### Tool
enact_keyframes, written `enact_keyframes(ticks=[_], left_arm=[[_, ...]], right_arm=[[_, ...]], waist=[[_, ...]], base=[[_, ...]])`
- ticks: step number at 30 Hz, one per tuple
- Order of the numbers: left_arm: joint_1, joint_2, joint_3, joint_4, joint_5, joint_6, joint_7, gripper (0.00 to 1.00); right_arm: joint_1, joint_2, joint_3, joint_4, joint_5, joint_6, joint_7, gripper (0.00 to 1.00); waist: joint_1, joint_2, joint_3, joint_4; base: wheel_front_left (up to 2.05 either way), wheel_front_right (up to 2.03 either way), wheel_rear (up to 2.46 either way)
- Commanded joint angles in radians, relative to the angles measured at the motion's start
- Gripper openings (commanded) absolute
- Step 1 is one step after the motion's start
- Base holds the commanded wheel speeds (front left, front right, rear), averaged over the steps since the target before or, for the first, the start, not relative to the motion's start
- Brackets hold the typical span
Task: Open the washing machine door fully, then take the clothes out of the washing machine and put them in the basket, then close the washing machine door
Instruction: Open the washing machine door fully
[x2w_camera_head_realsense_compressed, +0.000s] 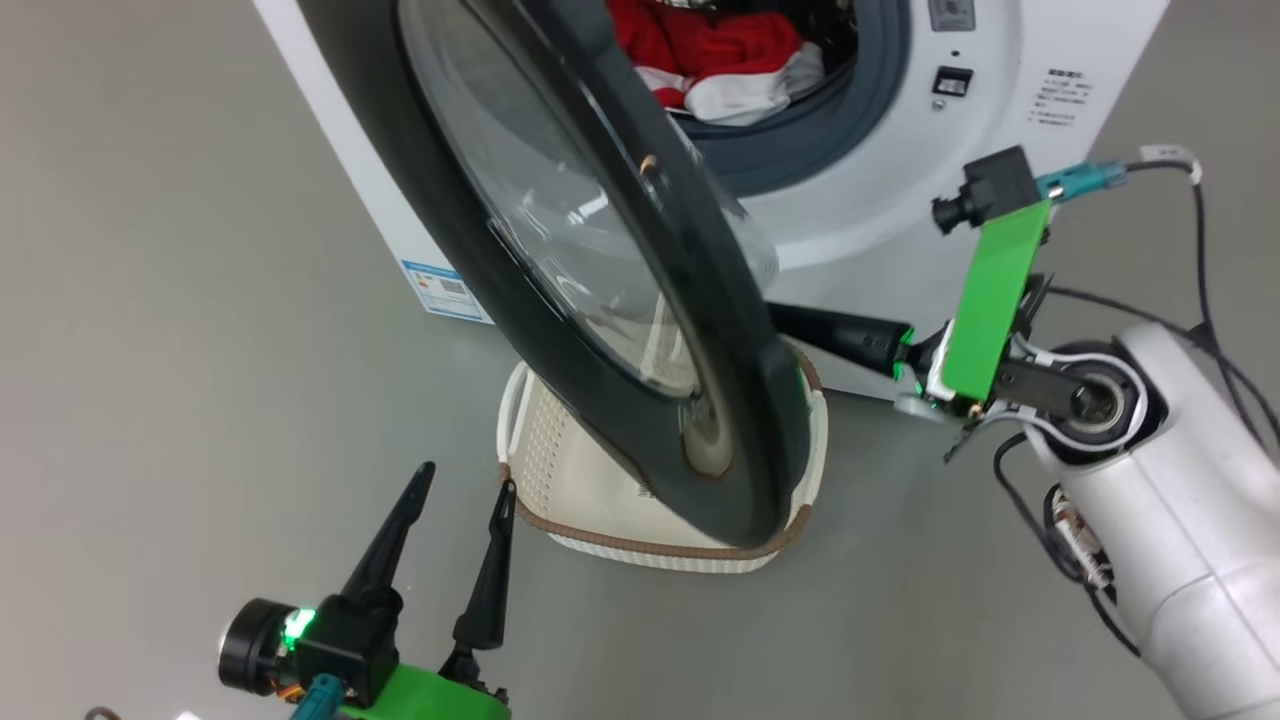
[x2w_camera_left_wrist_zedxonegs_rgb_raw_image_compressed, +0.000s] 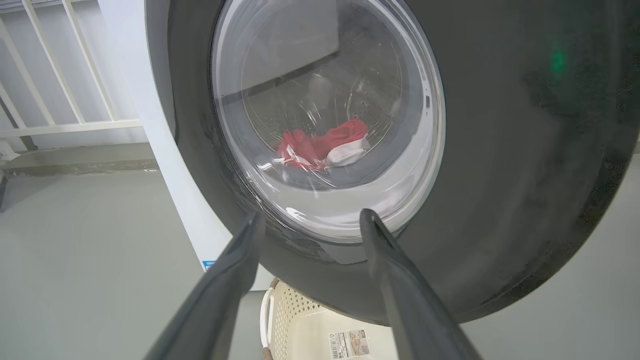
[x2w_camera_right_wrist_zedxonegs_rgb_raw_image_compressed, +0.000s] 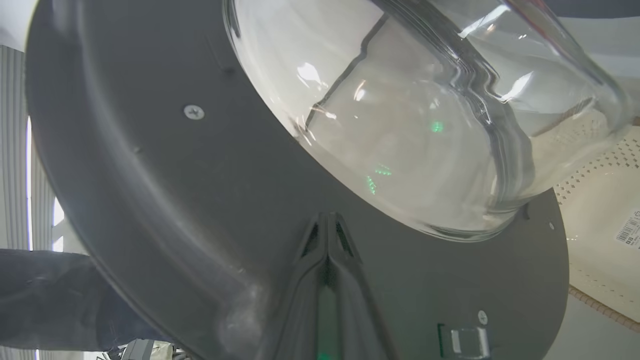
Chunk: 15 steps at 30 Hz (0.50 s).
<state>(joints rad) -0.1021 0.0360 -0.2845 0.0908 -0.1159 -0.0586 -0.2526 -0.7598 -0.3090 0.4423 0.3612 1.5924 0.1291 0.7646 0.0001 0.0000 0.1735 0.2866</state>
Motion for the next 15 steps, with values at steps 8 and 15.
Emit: enact_keyframes(ticks=[8,15], left_arm=[[0.017,0.014,0.047,-0.025,0.000,0.002,-0.009,1.00],[0.028,0.014,0.056,-0.022,-0.004,0.007,-0.009,1.00]], right_arm=[[0.051,0.045,0.043,-0.083,-0.017,0.002,0.021,0.00],[0.082,0.068,0.074,-0.115,-0.024,0.002,0.028,0.00]], waist=[[0.0000,0.0000,-0.026,0.037],[0.0000,0.0000,-0.038,0.070]], base=[[0.00,0.00,0.00],[0.00,0.00,0.00]])
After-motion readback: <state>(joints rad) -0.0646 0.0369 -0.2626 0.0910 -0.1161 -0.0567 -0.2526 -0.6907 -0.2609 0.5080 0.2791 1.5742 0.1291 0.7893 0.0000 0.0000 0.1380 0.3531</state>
